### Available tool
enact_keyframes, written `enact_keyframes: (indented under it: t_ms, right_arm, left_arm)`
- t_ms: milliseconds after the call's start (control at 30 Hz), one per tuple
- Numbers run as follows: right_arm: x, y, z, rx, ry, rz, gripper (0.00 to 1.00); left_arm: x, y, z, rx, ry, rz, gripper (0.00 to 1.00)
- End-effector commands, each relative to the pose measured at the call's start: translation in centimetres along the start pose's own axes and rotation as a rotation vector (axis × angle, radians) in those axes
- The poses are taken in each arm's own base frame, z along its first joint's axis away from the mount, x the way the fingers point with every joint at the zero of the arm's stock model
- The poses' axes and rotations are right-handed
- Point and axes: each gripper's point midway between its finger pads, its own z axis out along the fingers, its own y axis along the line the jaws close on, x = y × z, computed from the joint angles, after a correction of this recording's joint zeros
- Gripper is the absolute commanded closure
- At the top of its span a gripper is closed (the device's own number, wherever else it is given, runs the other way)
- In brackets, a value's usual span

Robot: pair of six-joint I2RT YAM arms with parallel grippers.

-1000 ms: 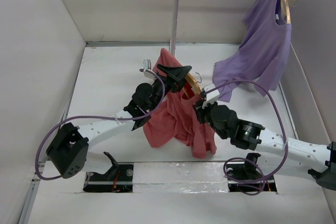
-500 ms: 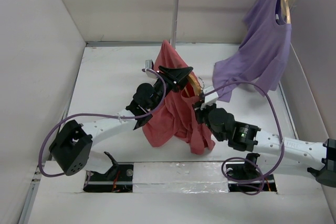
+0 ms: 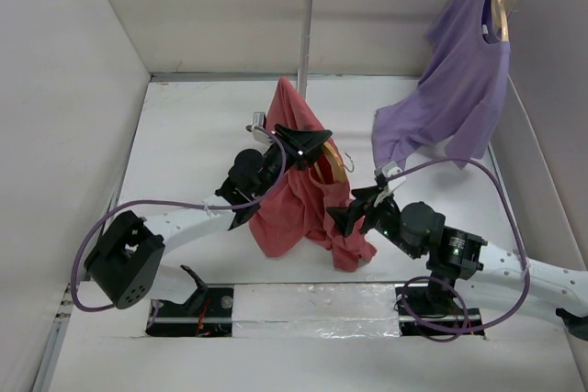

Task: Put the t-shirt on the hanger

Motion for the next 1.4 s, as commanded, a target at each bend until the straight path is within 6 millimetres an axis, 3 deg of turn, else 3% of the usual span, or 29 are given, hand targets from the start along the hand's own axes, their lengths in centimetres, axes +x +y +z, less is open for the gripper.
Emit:
enact_keyframes:
  t_ms: [0, 133, 367, 433, 533, 700, 733, 767, 833, 867, 967, 1033, 1067, 1100, 1167, 1200, 1233, 1267, 1367]
  right_arm:
    - [0.8, 1.6, -1.0, -0.101, 0.031, 0.048, 0.16]
    - [1.4, 0.9, -2.0, -0.082, 0.053, 0.076, 0.18]
    - [1.7, 0.7, -1.6, -0.131, 0.052, 0.105, 0.63]
    - [1.6, 1.0, -1.4, -0.157, 0.057, 0.106, 0.62]
    - [1.0, 0.7, -0.7, -0.16, 0.035, 0.095, 0.49]
    - [-0.8, -0.3, 0.7, -0.156, 0.008, 0.087, 0.5]
    - [-1.0, -0.4, 0.9, -0.156, 0.004, 0.083, 0.51]
    - [-1.5, -0.3, 1.0, -0.164, -0.011, 0.081, 0.69]
    - [-2.3, -0.2, 0.9, -0.178, -0.027, 0.088, 0.8]
    - [-2.7, 0.0, 0.7, -0.202, -0.032, 0.09, 0.9]
    - [-3.4, 0.7, 0.1, -0.244, -0.041, 0.083, 1.0]
    - [-5.1, 0.9, -0.5, -0.247, -0.059, 0.072, 1.0]
    - [-4.7, 0.7, -0.7, -0.231, -0.023, 0.067, 1.0]
    - [-6.5, 0.7, -1.1, -0.223, -0.049, 0.066, 1.0]
    - [-6.7, 0.6, -1.4, -0.202, 0.002, 0.049, 1.0]
    - [-7.2, 0.4, -1.5, -0.185, 0.016, 0.045, 1.0]
    - [-9.5, 0.7, -2.1, -0.177, -0.009, 0.053, 1.0]
    - [-8.7, 0.4, -2.2, -0.157, 0.047, 0.051, 1.0]
    - [-9.0, 0.1, -2.5, -0.119, 0.108, 0.047, 1.0]
  left_arm:
    - [-0.3, -5.2, -1.8, 0.181, 0.012, -0.003, 1.0]
    - [-0.4, -5.5, -2.2, 0.196, 0.043, -0.013, 1.0]
    - [-0.5, -5.8, -2.6, 0.209, 0.062, -0.012, 1.0]
    - [-0.4, -5.8, -2.6, 0.206, 0.068, -0.012, 1.0]
    - [0.0, -6.0, -2.8, 0.215, 0.092, -0.009, 1.0]
    - [-0.1, -6.6, -3.0, 0.218, 0.117, 0.004, 1.0]
    - [-0.1, -6.8, -3.1, 0.221, 0.117, 0.006, 1.0]
    - [-0.2, -7.3, -3.4, 0.232, 0.113, 0.017, 1.0]
    - [-0.2, -7.2, -3.4, 0.212, 0.111, 0.032, 1.0]
    - [-0.5, -7.6, -3.5, 0.218, 0.107, 0.05, 1.0]
    - [-0.6, -8.2, -3.9, 0.224, 0.112, 0.064, 1.0]
    - [-0.7, -8.3, -3.8, 0.211, 0.119, 0.082, 1.0]
    - [-1.1, -9.0, -3.7, 0.219, 0.114, 0.094, 1.0]
    - [-0.8, -9.0, -3.7, 0.21, 0.131, 0.098, 1.0]
    - [-1.0, -10.0, -3.5, 0.218, 0.131, 0.13, 1.0]
    - [-0.9, -9.5, -3.3, 0.188, 0.141, 0.133, 1.0]
    - [-1.2, -9.7, -3.2, 0.184, 0.141, 0.142, 1.0]
    - [-1.0, -10.2, -3.3, 0.193, 0.15, 0.145, 1.0]
    - [-1.0, -10.4, -3.5, 0.194, 0.164, 0.126, 1.0]
